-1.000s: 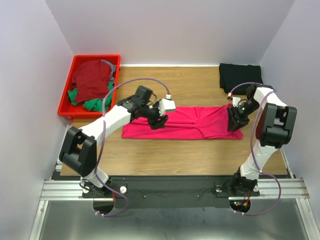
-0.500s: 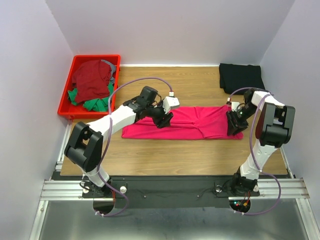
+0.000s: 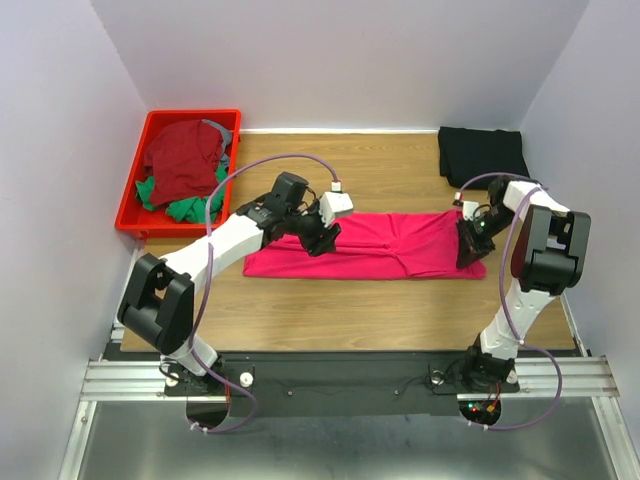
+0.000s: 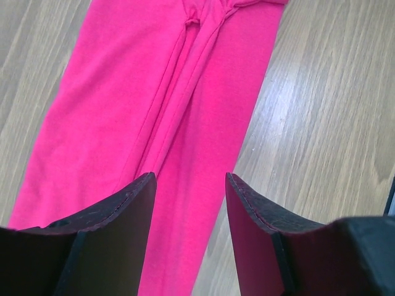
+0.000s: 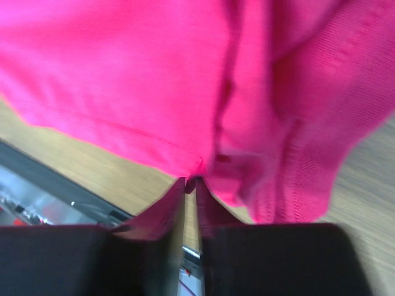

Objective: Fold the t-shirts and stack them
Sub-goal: Fold the tshirt

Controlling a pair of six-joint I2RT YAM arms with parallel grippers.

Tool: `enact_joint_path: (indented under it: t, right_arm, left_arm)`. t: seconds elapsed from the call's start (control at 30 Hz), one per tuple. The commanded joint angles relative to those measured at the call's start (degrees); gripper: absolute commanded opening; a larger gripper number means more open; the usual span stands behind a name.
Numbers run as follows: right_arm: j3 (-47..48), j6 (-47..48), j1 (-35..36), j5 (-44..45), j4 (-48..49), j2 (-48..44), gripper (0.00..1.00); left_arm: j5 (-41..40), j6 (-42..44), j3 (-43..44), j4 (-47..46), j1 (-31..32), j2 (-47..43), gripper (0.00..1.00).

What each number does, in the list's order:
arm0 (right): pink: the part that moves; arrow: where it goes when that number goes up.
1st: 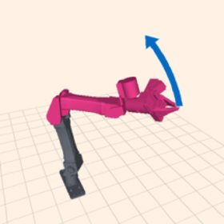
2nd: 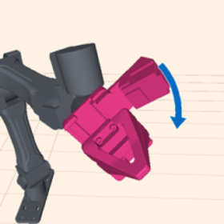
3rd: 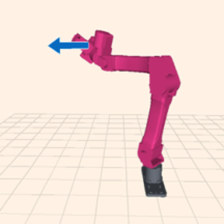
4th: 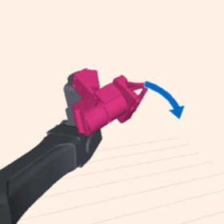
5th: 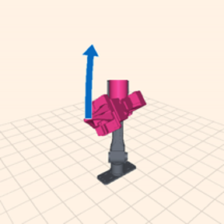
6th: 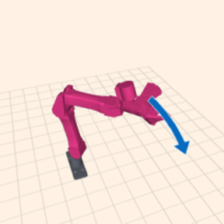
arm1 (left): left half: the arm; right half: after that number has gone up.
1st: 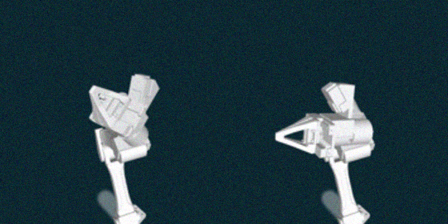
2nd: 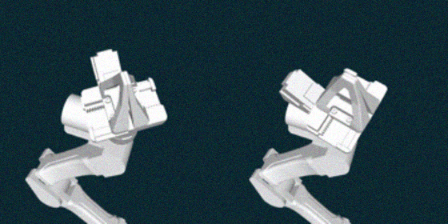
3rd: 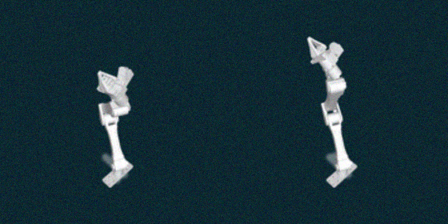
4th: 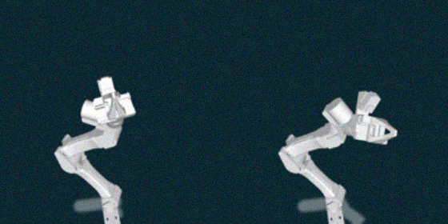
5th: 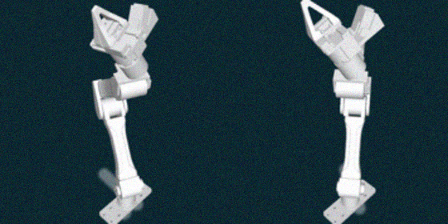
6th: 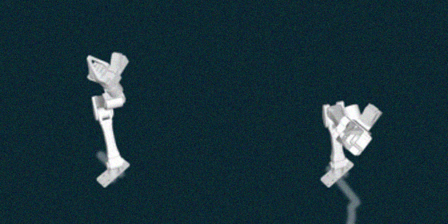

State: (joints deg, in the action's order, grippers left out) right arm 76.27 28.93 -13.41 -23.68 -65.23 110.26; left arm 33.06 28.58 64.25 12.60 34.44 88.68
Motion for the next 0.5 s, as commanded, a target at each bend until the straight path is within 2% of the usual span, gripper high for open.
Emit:
enact_joint_path:
  t: [0.0, 0.1, 0.3, 0.47]
  right_arm:
    - [4.31, 2.44, 0.23, -8.21, -4.46, -0.74, 0.07]
    - [8.26, 2.62, 0.31, -12.24, -6.92, -0.57, 0.01]
    - [18.28, -0.8, 0.31, -20.95, -8.16, 4.16, 0.01]
    - [25.06, -5.1, 0.31, -25.97, -7.19, 11.11, 0.0]
  left_arm:
    - [1.83, -1.86, -0.27, 1.11, -3.66, -3.34, 0.59]
    - [2.71, -2.12, 0.17, 2.6, -7.36, -3.78, 0.59]
    - [3.41, -2.3, 1.84, 5.23, -15.34, -2.73, 0.58]
    - [2.54, -2.12, 2.72, 6.38, -18.79, -1.67, 0.57]
